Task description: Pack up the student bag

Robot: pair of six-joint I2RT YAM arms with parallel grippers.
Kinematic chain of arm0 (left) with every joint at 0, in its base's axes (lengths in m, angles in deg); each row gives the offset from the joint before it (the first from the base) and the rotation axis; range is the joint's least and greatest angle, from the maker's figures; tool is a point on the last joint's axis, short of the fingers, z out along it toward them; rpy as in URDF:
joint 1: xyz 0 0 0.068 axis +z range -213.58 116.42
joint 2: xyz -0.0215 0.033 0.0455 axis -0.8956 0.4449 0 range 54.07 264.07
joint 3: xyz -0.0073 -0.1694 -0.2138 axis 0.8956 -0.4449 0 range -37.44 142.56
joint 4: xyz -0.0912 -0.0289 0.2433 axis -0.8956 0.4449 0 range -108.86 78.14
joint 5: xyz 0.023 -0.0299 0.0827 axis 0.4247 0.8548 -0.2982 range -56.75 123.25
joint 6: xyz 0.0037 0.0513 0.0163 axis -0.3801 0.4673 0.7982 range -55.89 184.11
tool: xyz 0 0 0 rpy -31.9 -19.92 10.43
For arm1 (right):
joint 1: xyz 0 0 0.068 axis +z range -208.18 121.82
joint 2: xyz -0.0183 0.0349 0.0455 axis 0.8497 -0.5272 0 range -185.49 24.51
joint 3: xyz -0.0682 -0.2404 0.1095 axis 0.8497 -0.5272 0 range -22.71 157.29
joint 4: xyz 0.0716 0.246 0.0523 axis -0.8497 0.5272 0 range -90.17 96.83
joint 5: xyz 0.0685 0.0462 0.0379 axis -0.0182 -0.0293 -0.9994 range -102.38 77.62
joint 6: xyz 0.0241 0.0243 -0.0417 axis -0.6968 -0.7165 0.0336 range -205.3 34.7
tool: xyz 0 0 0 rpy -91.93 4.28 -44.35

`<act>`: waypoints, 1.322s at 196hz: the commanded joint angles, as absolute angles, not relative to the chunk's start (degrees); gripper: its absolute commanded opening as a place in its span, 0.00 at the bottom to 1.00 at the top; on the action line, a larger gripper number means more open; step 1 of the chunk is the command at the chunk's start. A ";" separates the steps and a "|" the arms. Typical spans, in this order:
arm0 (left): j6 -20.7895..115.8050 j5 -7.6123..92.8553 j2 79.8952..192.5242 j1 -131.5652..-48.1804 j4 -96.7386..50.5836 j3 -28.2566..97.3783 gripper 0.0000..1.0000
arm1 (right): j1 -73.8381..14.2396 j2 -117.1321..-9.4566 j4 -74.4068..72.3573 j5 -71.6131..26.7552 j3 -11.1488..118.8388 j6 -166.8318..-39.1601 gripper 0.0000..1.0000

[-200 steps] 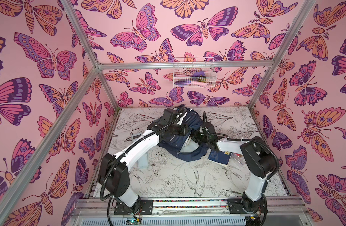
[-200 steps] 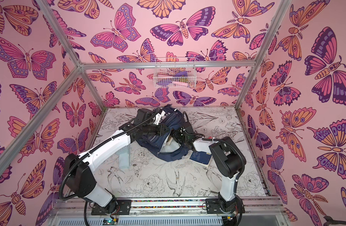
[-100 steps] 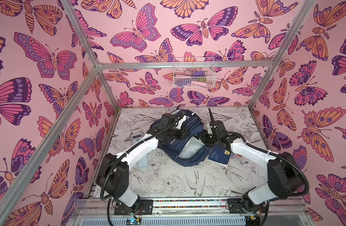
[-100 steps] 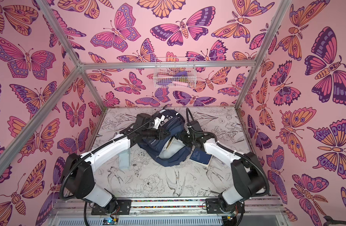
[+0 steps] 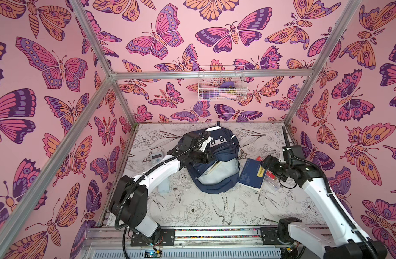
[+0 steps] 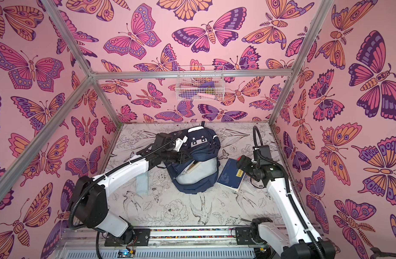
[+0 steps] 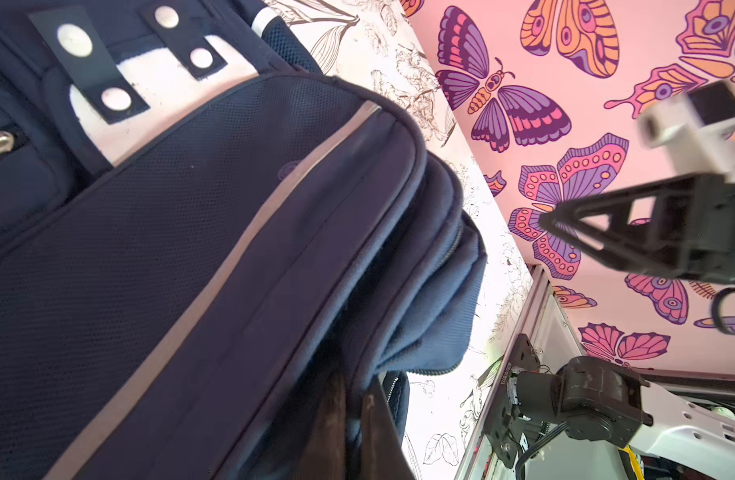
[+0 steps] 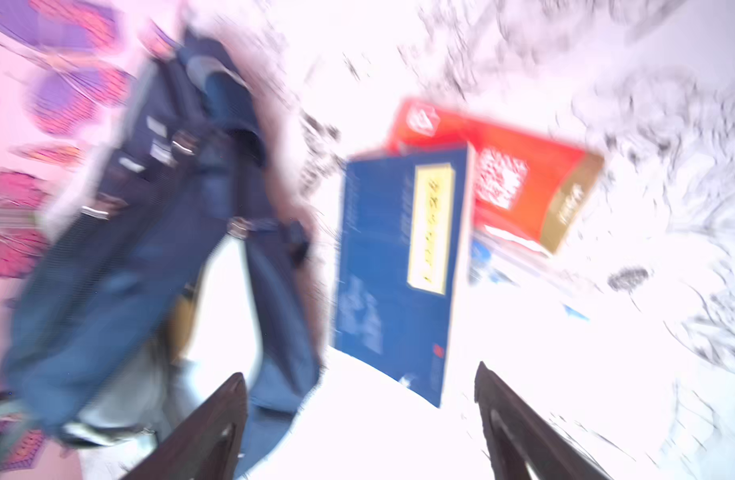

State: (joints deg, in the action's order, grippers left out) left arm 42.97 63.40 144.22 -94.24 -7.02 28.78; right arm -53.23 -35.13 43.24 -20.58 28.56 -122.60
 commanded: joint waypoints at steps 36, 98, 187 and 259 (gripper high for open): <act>40.33 64.08 145.34 -95.56 -9.20 29.10 0.00 | -62.94 -39.70 37.73 -39.12 17.03 -117.41 0.82; 36.59 58.56 144.17 -97.96 -9.46 27.73 0.00 | -66.26 -46.74 24.22 -41.50 9.72 -117.05 0.74; 35.20 56.63 144.26 -98.02 -9.28 29.53 0.00 | -67.15 -55.64 19.90 -39.01 12.20 -116.83 0.60; 34.59 55.64 144.62 -98.03 -8.63 30.04 0.00 | -67.15 -60.50 19.67 -41.44 13.88 -116.41 0.38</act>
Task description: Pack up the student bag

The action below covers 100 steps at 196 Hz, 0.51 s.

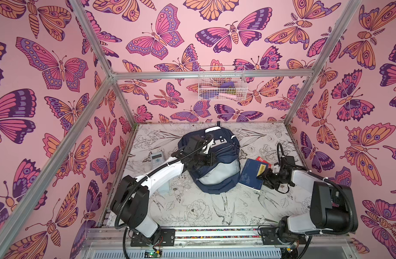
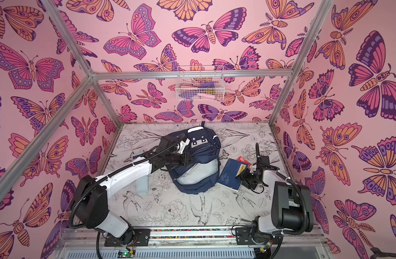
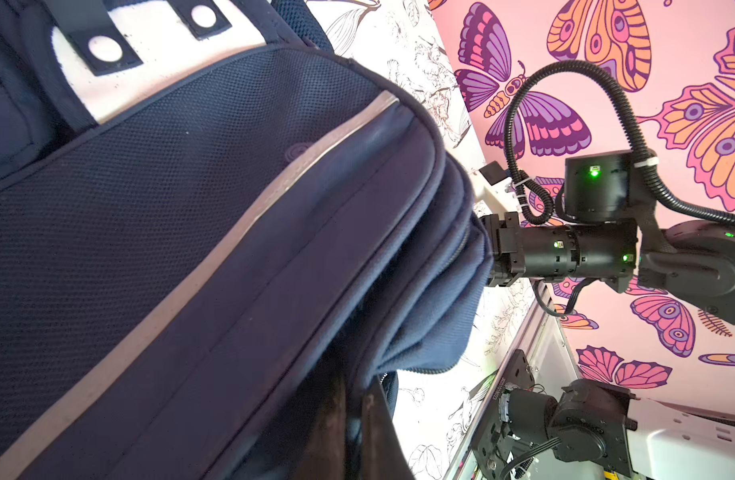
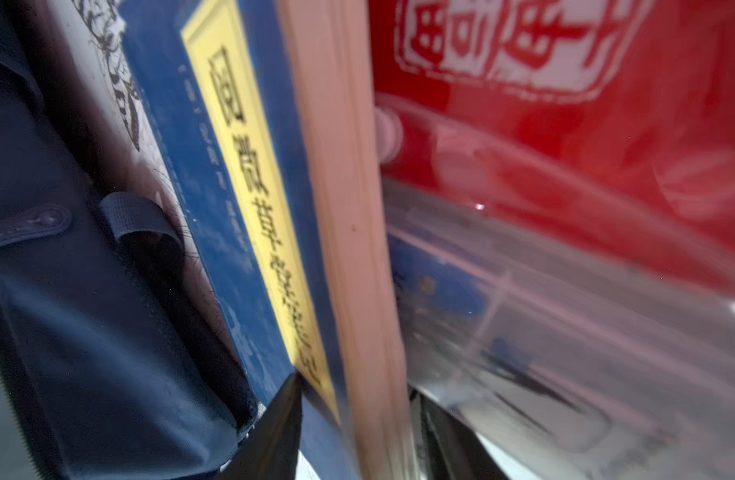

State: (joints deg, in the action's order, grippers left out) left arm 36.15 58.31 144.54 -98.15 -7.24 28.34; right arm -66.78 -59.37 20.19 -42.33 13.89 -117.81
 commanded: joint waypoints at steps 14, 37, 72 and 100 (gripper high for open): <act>34.33 55.72 144.86 -98.04 -8.34 30.23 0.00 | -67.15 -60.09 19.57 -41.76 13.61 -116.22 0.31; 34.10 56.00 144.95 -98.01 -7.32 30.50 0.01 | -67.15 -59.04 18.50 -43.00 12.75 -116.79 0.20; 32.64 56.95 144.39 -98.03 -6.11 31.47 0.38 | -67.15 -55.46 17.40 -47.04 12.60 -117.89 0.04; 32.84 54.10 142.52 -97.88 -3.83 33.66 0.63 | -67.15 -49.35 21.56 -47.64 15.45 -118.14 0.00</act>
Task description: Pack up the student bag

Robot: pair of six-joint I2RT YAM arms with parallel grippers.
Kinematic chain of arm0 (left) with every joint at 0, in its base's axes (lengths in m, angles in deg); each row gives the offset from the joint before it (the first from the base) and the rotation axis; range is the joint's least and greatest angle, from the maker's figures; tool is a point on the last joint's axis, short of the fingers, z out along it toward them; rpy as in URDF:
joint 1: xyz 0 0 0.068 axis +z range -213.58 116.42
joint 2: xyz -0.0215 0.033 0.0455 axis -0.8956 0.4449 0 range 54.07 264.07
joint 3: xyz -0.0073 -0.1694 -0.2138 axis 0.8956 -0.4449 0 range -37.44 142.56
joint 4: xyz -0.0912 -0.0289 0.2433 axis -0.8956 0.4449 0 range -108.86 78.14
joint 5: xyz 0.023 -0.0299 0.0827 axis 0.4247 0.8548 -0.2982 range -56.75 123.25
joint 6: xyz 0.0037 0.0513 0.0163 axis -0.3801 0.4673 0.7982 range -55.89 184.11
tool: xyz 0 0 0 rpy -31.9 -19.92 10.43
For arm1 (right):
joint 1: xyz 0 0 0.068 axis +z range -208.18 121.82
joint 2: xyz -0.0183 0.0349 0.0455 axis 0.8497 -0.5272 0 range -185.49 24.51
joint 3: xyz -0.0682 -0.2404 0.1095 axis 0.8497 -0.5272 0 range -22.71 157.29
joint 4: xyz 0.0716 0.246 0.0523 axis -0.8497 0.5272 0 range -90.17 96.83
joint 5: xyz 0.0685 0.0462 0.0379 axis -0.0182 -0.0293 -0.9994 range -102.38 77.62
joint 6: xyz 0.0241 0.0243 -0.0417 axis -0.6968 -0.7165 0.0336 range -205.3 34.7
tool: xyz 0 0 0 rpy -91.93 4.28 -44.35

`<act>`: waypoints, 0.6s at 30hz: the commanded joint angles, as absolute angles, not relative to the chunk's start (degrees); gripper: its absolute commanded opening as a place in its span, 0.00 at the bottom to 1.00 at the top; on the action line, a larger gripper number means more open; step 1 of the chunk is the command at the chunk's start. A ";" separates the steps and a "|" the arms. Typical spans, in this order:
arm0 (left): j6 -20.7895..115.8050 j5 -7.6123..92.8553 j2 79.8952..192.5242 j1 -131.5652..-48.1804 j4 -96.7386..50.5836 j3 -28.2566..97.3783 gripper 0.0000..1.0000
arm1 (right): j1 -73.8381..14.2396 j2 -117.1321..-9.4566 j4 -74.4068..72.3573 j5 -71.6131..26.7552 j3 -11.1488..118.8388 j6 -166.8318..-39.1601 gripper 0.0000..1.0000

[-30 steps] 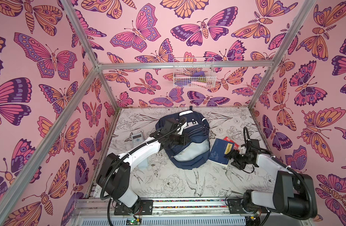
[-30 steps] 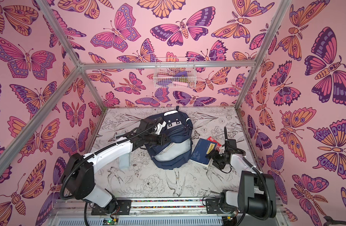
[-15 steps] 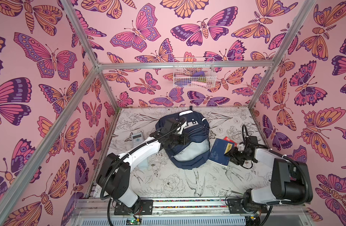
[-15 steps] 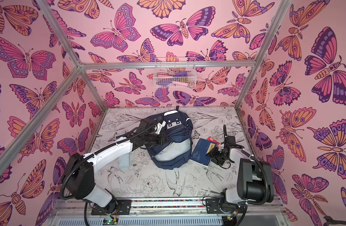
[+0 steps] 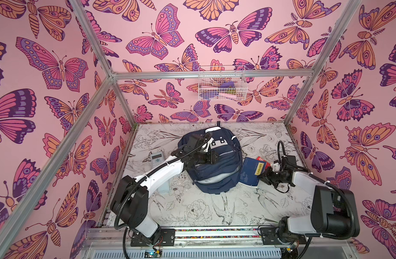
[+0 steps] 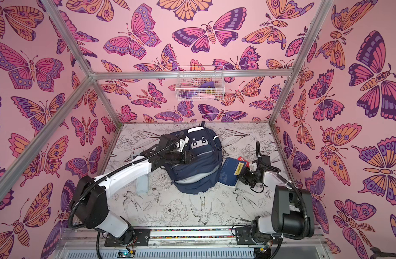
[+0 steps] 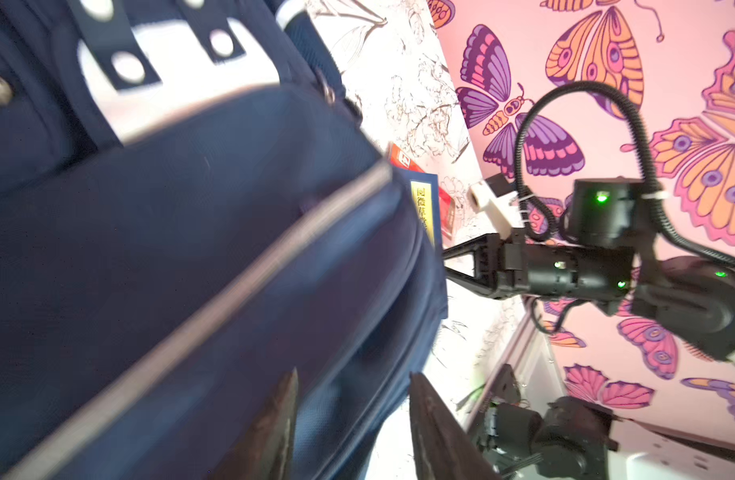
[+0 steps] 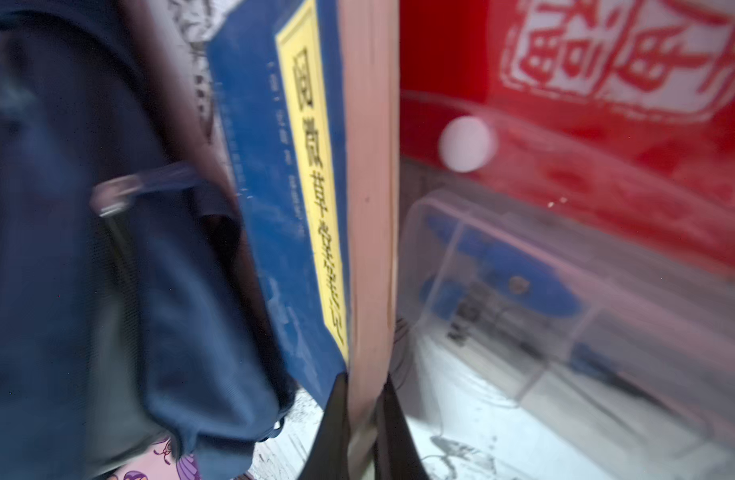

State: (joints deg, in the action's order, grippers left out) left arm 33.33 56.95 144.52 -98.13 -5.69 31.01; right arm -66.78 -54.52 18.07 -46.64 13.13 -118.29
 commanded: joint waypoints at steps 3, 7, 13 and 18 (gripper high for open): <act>32.95 53.50 141.70 -97.54 -2.58 35.41 0.72 | -67.04 -45.73 25.32 -47.04 18.37 -117.83 0.00; 30.48 57.24 140.82 -96.05 -2.51 38.32 0.73 | -66.92 -38.83 31.56 -45.49 25.30 -117.83 0.00; 21.32 74.02 140.60 -95.48 -17.24 37.51 0.72 | -61.98 -34.48 30.98 -52.37 35.63 -120.89 0.00; 15.68 78.94 141.05 -95.28 -39.84 30.41 0.75 | -56.45 -32.73 10.02 -60.13 35.75 -134.38 0.00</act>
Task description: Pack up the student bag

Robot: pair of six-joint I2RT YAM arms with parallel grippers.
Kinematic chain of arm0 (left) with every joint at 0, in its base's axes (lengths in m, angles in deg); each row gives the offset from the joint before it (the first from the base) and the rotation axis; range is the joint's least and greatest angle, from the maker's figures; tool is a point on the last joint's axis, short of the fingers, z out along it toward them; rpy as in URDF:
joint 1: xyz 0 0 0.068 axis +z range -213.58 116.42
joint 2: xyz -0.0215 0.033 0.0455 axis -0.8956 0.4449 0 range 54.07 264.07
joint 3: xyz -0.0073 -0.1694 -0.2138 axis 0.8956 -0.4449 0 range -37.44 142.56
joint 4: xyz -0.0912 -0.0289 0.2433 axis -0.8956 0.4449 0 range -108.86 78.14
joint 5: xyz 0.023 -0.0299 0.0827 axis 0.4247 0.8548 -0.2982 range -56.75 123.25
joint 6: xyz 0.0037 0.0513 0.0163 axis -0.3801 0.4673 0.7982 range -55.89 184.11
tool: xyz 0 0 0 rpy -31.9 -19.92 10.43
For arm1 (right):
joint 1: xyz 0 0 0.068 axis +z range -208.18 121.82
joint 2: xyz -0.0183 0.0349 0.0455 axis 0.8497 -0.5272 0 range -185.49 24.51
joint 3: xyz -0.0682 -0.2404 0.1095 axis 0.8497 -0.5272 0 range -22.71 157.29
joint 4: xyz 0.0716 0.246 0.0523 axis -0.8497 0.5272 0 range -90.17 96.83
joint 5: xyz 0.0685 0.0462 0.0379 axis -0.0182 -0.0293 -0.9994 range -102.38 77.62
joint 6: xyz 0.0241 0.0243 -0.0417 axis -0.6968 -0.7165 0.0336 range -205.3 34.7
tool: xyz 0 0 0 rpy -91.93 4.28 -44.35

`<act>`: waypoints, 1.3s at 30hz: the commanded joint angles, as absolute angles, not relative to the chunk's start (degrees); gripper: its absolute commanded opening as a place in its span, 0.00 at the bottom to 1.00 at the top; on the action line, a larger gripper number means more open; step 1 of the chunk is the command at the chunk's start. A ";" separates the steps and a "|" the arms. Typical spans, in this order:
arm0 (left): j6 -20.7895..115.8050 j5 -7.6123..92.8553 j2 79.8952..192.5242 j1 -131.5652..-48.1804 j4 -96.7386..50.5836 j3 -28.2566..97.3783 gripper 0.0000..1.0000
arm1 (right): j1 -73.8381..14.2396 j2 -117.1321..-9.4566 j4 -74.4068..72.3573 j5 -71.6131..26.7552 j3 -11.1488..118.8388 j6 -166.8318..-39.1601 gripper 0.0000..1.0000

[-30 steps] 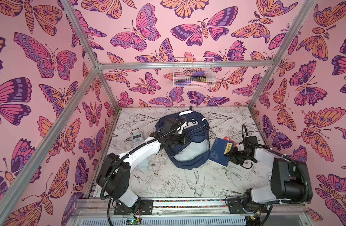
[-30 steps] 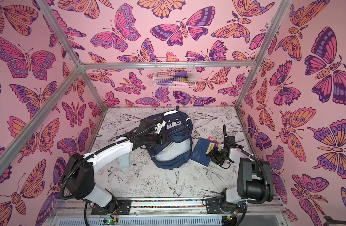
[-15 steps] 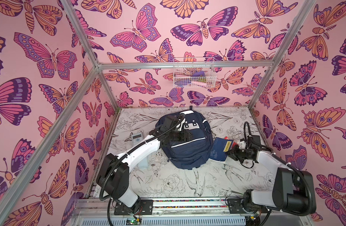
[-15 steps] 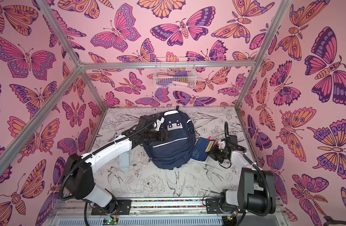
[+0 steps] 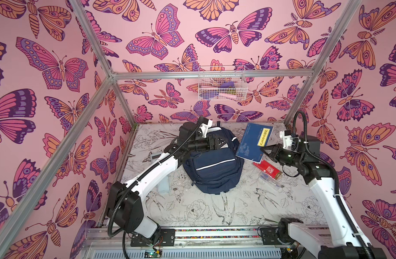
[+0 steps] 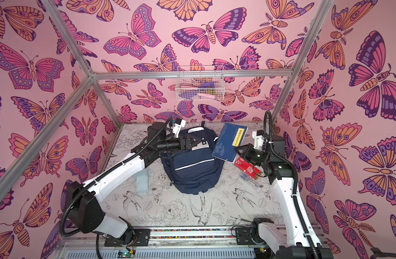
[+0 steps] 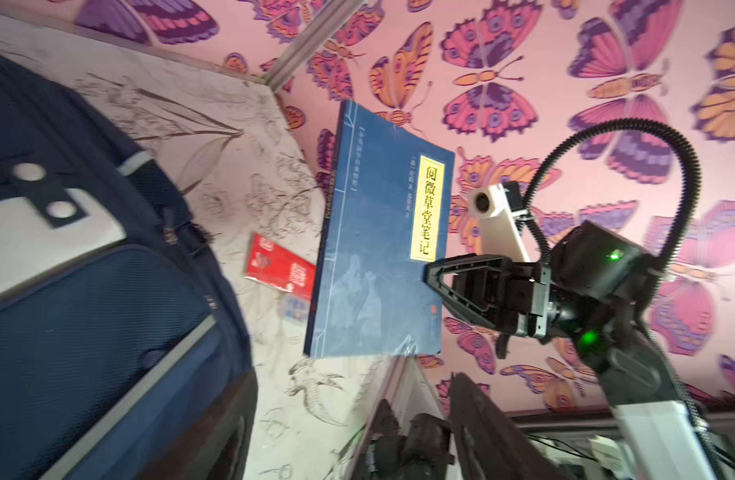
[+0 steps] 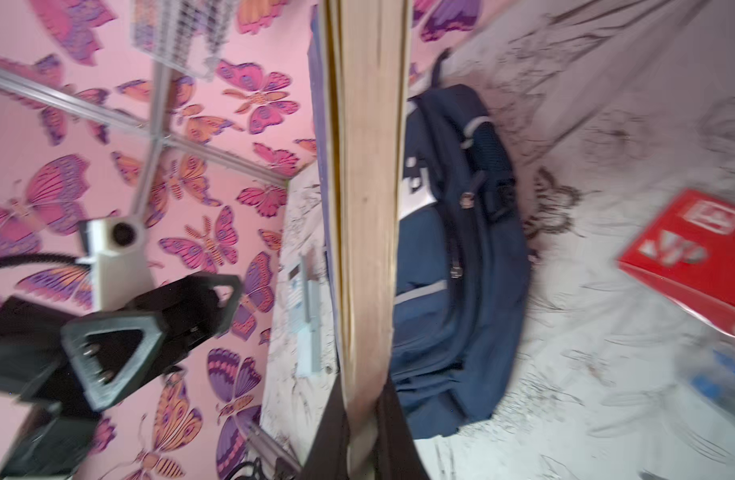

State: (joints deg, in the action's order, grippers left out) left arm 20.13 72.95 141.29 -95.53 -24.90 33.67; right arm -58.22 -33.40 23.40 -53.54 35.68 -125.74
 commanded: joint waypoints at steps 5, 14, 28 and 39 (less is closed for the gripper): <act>4.37 84.50 140.92 -95.06 -48.86 27.20 0.90 | -52.06 -35.15 -6.20 -65.17 36.11 -145.08 0.00; 5.63 85.74 139.56 -94.42 -50.72 26.30 0.70 | -45.12 -38.49 -5.44 -65.91 38.32 -143.84 0.00; 0.43 89.24 139.22 -93.64 -57.26 23.08 0.00 | -47.72 -40.79 7.25 -66.36 40.89 -134.91 0.90; -25.10 97.67 146.35 -93.54 -91.67 22.59 0.00 | -50.22 -47.05 -12.24 -76.86 38.30 -144.61 0.84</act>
State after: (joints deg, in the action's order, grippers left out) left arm -17.75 93.85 145.37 -93.84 -77.27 22.37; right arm -50.28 -47.41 -3.51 -73.65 38.61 -141.33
